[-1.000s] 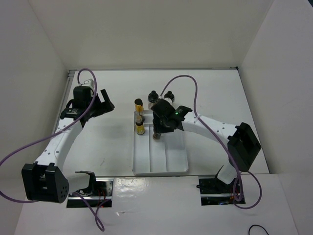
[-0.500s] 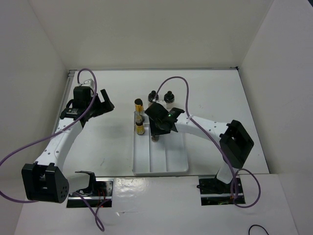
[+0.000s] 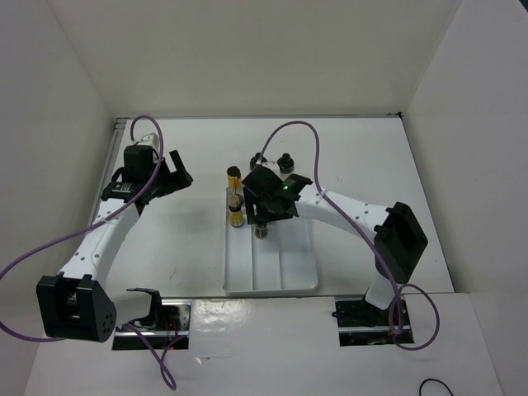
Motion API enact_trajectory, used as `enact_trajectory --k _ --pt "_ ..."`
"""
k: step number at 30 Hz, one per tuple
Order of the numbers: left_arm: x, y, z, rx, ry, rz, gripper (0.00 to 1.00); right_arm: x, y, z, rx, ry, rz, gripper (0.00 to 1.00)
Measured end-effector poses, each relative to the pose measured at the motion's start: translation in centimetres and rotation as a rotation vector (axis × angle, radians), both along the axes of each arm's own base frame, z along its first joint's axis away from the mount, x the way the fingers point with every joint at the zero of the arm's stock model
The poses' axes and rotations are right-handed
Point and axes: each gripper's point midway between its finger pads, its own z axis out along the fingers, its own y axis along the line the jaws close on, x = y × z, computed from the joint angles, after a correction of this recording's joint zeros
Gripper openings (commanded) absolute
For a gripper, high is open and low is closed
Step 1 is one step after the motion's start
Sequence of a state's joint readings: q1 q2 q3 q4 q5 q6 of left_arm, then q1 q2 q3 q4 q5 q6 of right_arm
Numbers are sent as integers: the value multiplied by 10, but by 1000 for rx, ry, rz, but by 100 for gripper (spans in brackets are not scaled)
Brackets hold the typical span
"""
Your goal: Organize the condiment bottles
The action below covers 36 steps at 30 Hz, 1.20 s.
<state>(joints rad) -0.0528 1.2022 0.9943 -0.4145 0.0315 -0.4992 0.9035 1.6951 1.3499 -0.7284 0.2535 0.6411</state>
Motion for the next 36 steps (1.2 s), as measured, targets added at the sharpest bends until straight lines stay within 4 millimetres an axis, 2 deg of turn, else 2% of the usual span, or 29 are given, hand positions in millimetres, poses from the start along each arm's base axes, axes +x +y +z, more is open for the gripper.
enact_trajectory --k 2,5,9,12,15,19,22,27,32,36 --pt "0 0 0 0 0 0 100 1 1 9 1 -5 1 85" --pt "0 0 0 0 0 0 100 7 1 34 17 -38 -4 85" --pt "0 0 0 0 0 0 100 30 -8 83 84 -129 -31 85" --pt "0 0 0 2 0 -1 100 62 -39 111 96 -213 -103 85" --pt "0 0 0 2 0 -2 100 98 -82 121 62 -276 -210 85" --pt "0 0 0 2 0 -2 100 140 -130 117 36 -308 -323 78" --pt "0 0 0 2 0 -2 100 167 -147 106 13 -307 -360 78" --pt "0 0 -1 2 2 -2 100 195 -130 83 -7 -296 -303 78" --pt "-1 0 -2 2 3 -2 100 204 -117 66 -25 -282 -262 76" --pt "-1 0 -2 2 4 -2 100 210 -108 60 -25 -282 -238 76"
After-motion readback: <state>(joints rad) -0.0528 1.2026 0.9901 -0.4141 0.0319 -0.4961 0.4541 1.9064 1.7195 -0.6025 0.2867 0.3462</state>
